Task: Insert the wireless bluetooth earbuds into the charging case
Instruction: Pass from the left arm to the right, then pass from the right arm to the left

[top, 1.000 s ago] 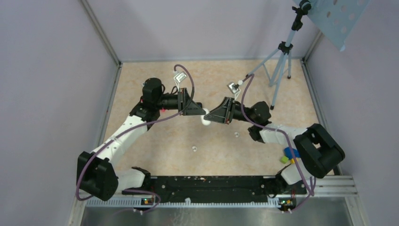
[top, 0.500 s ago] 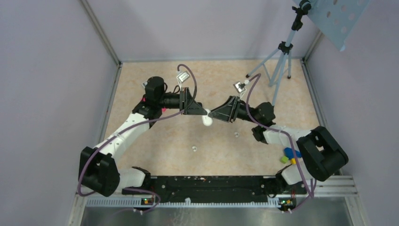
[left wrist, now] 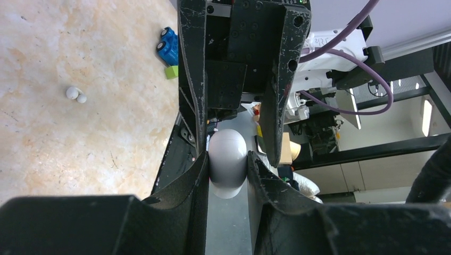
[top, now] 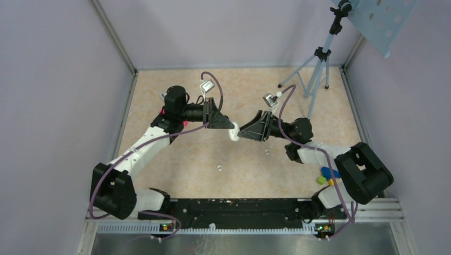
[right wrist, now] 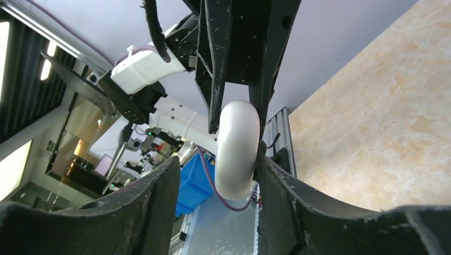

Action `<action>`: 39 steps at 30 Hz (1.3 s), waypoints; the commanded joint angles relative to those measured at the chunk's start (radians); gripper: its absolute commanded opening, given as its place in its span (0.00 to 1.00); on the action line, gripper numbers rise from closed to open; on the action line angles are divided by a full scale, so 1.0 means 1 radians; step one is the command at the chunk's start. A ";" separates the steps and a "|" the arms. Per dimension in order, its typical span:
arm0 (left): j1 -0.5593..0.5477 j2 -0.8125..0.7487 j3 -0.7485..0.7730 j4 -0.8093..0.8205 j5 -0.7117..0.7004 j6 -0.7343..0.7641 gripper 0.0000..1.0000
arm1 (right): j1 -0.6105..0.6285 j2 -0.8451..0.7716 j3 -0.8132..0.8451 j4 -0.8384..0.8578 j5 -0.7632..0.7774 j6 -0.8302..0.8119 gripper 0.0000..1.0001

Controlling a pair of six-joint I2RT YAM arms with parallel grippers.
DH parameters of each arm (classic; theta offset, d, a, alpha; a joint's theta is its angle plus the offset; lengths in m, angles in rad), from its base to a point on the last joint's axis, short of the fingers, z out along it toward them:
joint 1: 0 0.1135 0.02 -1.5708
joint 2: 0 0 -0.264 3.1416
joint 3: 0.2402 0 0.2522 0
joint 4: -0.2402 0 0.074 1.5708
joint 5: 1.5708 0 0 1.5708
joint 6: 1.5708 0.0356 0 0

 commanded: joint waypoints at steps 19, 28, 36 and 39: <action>0.004 -0.037 0.045 0.057 0.010 -0.007 0.00 | 0.019 0.031 0.017 0.049 -0.023 -0.005 0.42; 0.004 -0.045 0.049 0.049 0.011 -0.002 0.00 | 0.024 0.034 0.013 0.069 0.007 0.001 0.00; 0.004 -0.059 0.045 -0.078 -0.040 0.059 0.80 | 0.024 -0.021 -0.032 0.057 0.124 -0.020 0.00; -0.002 -0.059 -0.010 0.014 -0.028 -0.009 0.77 | 0.024 -0.027 -0.035 0.059 0.131 -0.022 0.00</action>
